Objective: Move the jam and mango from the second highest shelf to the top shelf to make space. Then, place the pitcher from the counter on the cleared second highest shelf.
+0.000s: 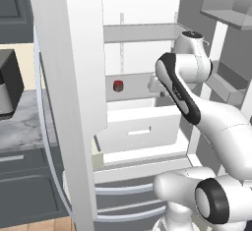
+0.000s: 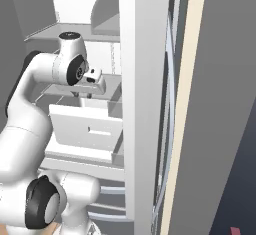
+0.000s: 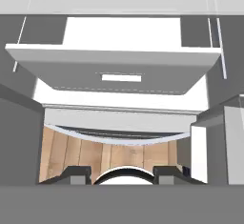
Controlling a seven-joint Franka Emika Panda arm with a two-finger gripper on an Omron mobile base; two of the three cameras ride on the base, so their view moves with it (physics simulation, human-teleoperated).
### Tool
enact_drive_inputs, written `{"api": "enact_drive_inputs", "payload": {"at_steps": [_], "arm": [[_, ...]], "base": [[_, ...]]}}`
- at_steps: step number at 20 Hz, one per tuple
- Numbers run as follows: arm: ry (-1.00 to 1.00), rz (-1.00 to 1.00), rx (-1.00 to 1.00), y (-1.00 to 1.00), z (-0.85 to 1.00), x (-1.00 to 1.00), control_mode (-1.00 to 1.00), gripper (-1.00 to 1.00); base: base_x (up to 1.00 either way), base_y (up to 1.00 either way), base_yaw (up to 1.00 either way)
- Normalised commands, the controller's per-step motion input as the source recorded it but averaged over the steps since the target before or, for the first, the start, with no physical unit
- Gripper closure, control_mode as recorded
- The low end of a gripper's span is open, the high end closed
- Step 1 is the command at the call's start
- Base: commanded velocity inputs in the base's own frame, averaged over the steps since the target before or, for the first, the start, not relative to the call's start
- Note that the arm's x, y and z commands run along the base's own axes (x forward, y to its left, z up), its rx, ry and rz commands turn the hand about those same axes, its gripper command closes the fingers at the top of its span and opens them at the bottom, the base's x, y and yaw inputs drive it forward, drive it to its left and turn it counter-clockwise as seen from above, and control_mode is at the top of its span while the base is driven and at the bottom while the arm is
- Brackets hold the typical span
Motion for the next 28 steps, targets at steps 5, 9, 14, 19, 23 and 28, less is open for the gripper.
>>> {"api": "enact_drive_inputs", "payload": {"at_steps": [5,9,14,19,23,28], "arm": [[-0.07,0.01,0.0,0.0,-0.07,0.0,-1.0,-1.0],[-0.44,0.02,0.0,0.14,0.0,0.0,-1.0,-1.0],[-0.35,0.01,0.0,0.27,0.01,0.06,-1.0,-1.0],[0.0,0.0,0.0,0.24,-0.03,0.39,-1.0,-1.0],[0.0,0.0,0.0,0.26,-0.02,0.53,-1.0,-1.0],[0.0,0.0,0.0,0.34,-0.01,0.56,-1.0,-1.0]], "base": [[0.0,0.0,0.0],[0.0,0.0,0.0],[0.0,0.0,0.0],[0.0,0.0,0.0],[0.0,0.0,0.0],[0.0,0.0,0.0]]}}
